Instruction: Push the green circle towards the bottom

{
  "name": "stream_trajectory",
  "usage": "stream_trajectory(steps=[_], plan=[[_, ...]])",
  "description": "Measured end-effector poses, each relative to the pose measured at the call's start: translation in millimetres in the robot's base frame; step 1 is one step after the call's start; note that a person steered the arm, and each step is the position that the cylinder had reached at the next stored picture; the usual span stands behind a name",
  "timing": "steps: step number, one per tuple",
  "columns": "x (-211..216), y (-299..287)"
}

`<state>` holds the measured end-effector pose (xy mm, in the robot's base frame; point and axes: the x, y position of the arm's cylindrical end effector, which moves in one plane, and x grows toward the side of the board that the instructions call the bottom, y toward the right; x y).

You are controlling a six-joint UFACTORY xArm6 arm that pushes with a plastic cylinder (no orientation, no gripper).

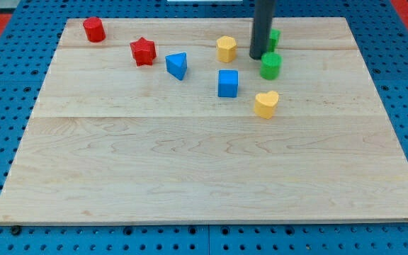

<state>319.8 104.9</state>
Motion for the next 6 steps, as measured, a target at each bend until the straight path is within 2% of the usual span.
stream_trajectory(steps=[1,2,3,4,6], plan=[[34.7,12.7],[-15.3,-7.4],[24.8,54.4],[84.0,45.2],[88.1,26.8]])
